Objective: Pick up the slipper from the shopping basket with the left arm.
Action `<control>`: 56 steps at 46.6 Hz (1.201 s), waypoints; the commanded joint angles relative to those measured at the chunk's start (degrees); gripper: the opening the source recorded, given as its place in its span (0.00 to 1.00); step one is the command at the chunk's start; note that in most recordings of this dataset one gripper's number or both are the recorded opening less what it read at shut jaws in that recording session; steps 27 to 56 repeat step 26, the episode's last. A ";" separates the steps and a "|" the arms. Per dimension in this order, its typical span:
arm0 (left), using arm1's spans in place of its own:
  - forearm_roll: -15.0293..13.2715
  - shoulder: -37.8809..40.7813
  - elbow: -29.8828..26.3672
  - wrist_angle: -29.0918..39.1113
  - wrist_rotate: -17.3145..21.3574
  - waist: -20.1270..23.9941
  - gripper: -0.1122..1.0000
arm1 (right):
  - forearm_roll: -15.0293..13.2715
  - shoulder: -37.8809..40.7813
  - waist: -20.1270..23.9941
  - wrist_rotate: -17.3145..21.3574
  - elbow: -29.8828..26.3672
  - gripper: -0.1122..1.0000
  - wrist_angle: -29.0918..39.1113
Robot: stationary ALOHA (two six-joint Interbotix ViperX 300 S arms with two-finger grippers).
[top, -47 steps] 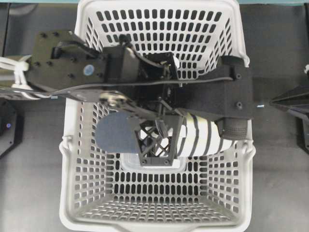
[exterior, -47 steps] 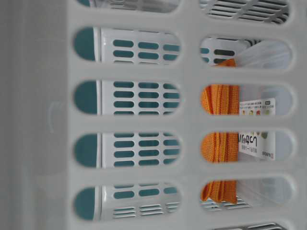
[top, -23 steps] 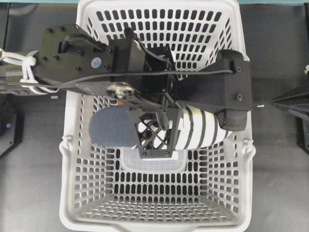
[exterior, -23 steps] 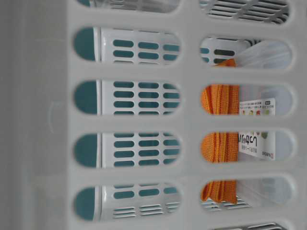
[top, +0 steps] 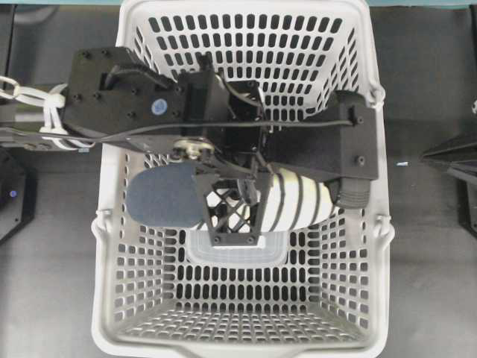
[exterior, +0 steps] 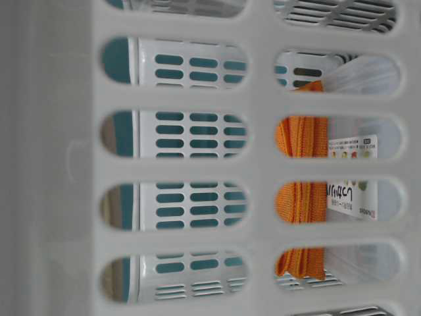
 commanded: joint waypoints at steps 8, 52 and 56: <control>0.18 -4.22 2.02 -4.04 0.09 -0.09 0.15 | 0.18 0.09 -0.09 0.09 -0.70 0.10 0.18; 0.18 -3.96 1.93 -4.57 0.18 -0.35 0.15 | 0.18 0.18 -0.09 0.09 -0.62 0.10 0.18; 0.18 -3.96 1.93 -4.57 0.18 -0.35 0.15 | 0.18 0.18 -0.09 0.09 -0.62 0.10 0.18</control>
